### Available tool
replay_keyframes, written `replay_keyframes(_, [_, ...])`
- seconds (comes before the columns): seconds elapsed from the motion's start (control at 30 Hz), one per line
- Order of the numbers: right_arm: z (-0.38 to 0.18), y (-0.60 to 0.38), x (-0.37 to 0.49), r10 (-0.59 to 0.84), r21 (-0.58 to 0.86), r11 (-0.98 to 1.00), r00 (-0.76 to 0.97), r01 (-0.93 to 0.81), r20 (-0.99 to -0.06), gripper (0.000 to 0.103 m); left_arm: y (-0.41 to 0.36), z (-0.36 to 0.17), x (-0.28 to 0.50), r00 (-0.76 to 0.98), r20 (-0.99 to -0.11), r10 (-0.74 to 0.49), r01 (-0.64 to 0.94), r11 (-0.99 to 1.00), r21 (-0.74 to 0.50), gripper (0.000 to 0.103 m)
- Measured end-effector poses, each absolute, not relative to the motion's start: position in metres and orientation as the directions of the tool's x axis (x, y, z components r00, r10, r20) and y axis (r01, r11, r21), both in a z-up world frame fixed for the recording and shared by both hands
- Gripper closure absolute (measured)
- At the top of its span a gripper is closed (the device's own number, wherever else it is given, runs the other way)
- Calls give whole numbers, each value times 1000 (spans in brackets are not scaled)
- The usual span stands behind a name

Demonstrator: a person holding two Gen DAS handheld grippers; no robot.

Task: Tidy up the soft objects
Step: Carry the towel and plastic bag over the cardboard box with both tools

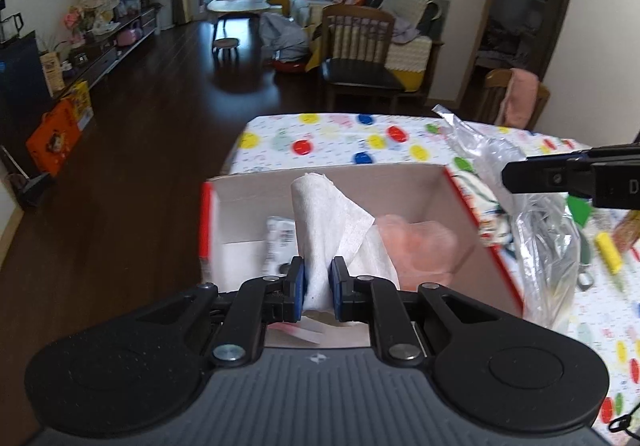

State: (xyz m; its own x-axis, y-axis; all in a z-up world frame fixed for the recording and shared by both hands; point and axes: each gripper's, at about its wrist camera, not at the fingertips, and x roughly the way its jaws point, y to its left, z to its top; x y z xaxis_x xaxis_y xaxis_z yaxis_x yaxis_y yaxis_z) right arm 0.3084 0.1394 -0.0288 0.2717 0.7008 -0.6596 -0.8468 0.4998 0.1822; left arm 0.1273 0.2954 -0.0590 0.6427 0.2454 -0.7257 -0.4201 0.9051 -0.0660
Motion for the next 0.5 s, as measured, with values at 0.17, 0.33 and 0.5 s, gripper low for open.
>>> replay_keyframes(0.17, [-43,166,317,679,170,515,279,-840,-679,82,316,-74,137,601,-750,275,-433,901,-16,89])
replay_keyframes(0.33, [-62,188,325,653,151,538,297,-829,-696,82,325,-90,154,568,-774,279,-419,908,19,89])
replay_keyframes(0.5, [-83,203,334,617,147,554,286,-819,-734,82,324,-105,169,540,-795,275,-392,919,52,89])
